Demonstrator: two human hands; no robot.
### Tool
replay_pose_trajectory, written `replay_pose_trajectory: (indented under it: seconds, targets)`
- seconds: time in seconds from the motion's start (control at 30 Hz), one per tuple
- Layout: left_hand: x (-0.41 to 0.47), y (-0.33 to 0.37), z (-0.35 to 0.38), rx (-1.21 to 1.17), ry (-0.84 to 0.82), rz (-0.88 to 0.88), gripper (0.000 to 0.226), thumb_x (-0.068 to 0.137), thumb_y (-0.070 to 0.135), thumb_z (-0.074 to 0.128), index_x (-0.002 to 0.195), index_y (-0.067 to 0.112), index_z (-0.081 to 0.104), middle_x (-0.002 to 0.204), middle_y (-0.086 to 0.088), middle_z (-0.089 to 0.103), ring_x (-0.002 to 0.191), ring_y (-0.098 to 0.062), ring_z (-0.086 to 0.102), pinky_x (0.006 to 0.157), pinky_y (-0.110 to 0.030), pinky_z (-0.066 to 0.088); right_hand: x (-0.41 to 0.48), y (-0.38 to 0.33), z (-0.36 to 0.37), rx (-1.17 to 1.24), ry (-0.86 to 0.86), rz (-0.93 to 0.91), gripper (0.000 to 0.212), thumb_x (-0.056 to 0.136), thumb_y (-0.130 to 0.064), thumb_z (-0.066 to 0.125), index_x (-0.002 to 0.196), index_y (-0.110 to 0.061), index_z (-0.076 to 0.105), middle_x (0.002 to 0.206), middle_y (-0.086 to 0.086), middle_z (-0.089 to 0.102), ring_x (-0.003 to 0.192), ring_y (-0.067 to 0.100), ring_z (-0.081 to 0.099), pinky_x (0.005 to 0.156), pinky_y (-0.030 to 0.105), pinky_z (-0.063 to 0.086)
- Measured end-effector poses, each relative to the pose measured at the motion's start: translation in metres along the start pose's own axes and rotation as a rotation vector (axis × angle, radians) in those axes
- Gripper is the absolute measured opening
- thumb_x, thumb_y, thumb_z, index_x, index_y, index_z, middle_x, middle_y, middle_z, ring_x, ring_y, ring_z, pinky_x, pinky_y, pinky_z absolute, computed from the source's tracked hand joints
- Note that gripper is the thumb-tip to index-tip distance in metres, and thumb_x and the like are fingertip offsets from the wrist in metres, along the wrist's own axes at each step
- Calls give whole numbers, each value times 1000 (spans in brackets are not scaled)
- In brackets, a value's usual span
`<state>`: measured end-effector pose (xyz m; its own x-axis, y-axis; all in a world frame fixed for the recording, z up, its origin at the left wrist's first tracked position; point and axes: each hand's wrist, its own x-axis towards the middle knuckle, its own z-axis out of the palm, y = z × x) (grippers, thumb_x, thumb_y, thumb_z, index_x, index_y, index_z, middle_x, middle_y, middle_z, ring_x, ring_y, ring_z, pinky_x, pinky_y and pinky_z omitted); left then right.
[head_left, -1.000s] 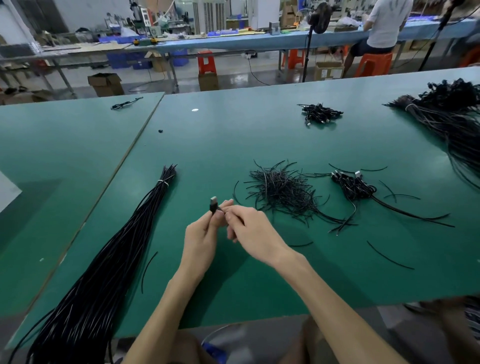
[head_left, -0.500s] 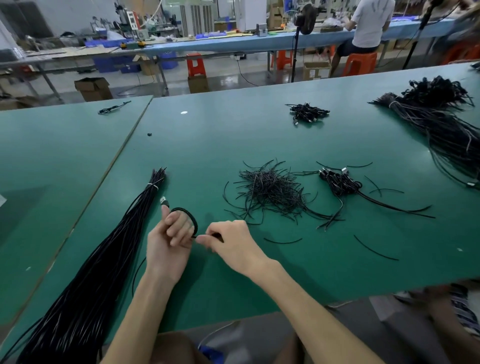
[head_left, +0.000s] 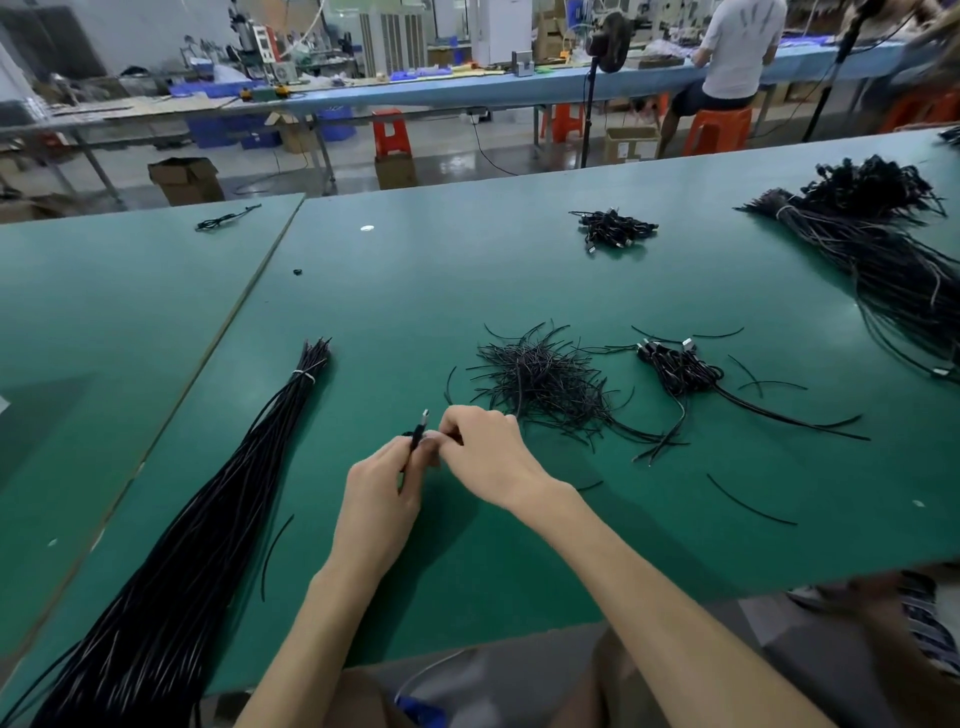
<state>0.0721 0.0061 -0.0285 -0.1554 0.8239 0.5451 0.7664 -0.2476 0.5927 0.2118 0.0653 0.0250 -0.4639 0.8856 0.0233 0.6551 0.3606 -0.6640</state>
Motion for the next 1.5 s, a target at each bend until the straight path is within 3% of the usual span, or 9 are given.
replay_pose_trajectory:
  seconds: [0.13, 0.23, 0.4, 0.67, 0.77, 0.93, 1.1, 1.3, 1.5]
  targets:
    - [3, -5, 2, 37, 68, -76, 22, 104, 11, 57, 83, 12, 65, 68, 19, 52, 65, 6, 51, 61, -6, 35, -6, -6, 5, 167, 13, -19, 28, 109, -21, 43, 106, -11, 69, 95, 4, 71, 96, 28, 63, 103, 50, 42]
    - [2, -3, 1, 30, 105, -81, 18, 103, 4, 56, 93, 7, 71, 75, 22, 56, 72, 8, 56, 65, -2, 36, -9, -9, 8, 226, 59, -75, 27, 108, -18, 42, 97, -17, 66, 82, -2, 69, 76, 14, 58, 98, 48, 46]
    - [6, 1, -4, -139, 71, -243, 31, 107, 22, 49, 127, 12, 71, 130, 13, 66, 122, -2, 61, 105, -16, 45, -13, -5, 20, 329, 45, -102, 28, 108, -24, 44, 98, -14, 68, 72, -3, 73, 70, 11, 61, 86, 38, 51]
    - [4, -13, -14, -899, 16, -532, 47, 108, 40, 42, 126, 8, 71, 133, -4, 69, 128, -19, 62, 100, -34, 54, -25, 2, 49, 470, -70, -107, 24, 109, -28, 43, 99, -26, 64, 74, 1, 72, 67, 10, 64, 76, 27, 52]
    - [8, -14, -21, -1226, 7, -609, 50, 107, 41, 40, 124, 5, 71, 130, -10, 69, 116, -19, 67, 95, -28, 57, -26, 3, 51, 467, -71, -118, 27, 107, -29, 47, 87, -23, 64, 72, 1, 71, 66, 14, 63, 74, 29, 55]
    - [10, -14, -30, -1518, 86, -738, 39, 105, 44, 46, 75, 22, 57, 72, 9, 49, 59, -7, 46, 66, -25, 39, -27, 7, 52, 417, -87, -147, 27, 106, -27, 51, 86, -16, 66, 71, -1, 69, 70, 20, 64, 77, 36, 55]
    - [12, -8, -28, -1469, 123, -814, 46, 100, 42, 53, 59, 21, 48, 51, 9, 30, 41, -6, 26, 41, -20, 31, -26, 9, 50, 192, -67, -198, 28, 106, -37, 51, 86, -20, 61, 78, -6, 65, 72, 13, 59, 73, 29, 50]
    - [4, -5, -14, -939, -19, -586, 55, 99, 52, 58, 58, 19, 41, 56, 2, 30, 52, -16, 23, 50, -25, 24, -23, 12, 29, -158, -52, -213, 23, 106, -35, 53, 95, -16, 57, 97, 1, 66, 88, 21, 60, 80, 36, 50]
    - [0, -1, -8, -770, -215, -427, 53, 98, 52, 54, 59, 18, 43, 59, -1, 35, 54, -16, 29, 53, -22, 28, -16, 16, 4, -318, -115, -24, 37, 101, -48, 59, 98, -11, 62, 97, 10, 65, 87, 32, 64, 80, 41, 54]
